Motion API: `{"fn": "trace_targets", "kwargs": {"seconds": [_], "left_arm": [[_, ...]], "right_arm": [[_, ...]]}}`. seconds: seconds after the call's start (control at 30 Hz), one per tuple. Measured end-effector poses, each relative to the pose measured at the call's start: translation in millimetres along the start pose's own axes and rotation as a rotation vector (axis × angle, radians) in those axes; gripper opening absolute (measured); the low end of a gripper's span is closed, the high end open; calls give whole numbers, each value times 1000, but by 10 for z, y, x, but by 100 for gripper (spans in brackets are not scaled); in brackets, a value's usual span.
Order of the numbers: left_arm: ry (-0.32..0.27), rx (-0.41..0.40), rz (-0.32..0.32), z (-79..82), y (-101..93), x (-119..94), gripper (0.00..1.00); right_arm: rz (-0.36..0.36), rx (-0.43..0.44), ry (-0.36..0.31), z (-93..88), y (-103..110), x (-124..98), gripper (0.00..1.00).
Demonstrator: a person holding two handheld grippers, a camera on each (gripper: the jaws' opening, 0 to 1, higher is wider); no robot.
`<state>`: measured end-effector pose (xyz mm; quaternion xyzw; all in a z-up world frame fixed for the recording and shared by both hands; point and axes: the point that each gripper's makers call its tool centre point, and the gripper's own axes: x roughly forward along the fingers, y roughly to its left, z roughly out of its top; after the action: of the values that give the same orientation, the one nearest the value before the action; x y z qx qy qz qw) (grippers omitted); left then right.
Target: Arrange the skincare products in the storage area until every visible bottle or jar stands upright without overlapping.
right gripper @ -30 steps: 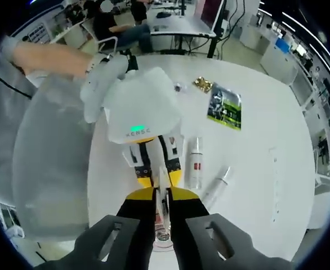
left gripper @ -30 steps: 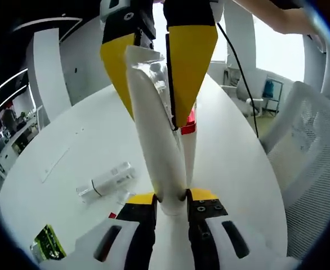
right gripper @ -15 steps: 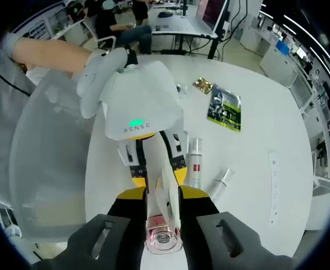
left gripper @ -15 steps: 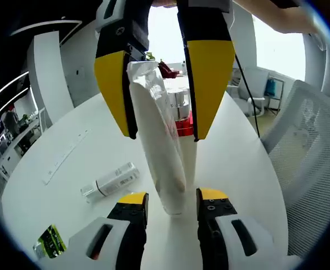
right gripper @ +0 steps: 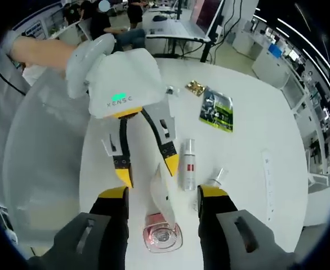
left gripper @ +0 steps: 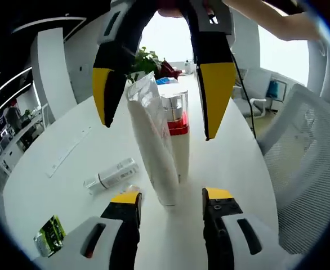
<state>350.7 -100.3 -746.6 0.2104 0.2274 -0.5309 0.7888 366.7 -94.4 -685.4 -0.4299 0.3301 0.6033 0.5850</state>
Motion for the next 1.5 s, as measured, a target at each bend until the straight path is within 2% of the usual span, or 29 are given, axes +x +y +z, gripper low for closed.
{"fn": "trace_targets", "kwargs": {"seconds": [0.1,0.17,0.37,0.5,0.63,0.83,1.0,1.2,1.33,1.5], "left_arm": [[-7,-15,17,15,46,-64,47],[-25,-39,35,83,40,-132,48],[-27,-55,52,34,54,-198,54],[-16,-62,31,2,-7,-230,58],[-6,-67,32,-16,-35,-264,62],[-7,-80,16,-37,-57,-341,68],[-13,-93,17,7,-120,-403,73],[-4,-84,24,26,-218,-473,78],[-12,-86,31,25,-227,-539,87],[-14,-83,35,30,-264,-616,89]], "right_arm": [[-18,16,-15,-25,-6,-10,57],[-26,24,-21,-39,-10,-9,57],[-48,70,-54,-119,18,-27,65],[-65,104,-86,-163,50,-66,66],[-79,127,-88,-245,98,-80,74],[-81,187,-102,-339,174,-93,79],[-86,199,-110,-376,246,-98,88],[-86,227,-118,-422,293,-88,92],[-76,228,-128,-435,382,-81,98],[-102,236,-139,-456,413,-105,100]]}}
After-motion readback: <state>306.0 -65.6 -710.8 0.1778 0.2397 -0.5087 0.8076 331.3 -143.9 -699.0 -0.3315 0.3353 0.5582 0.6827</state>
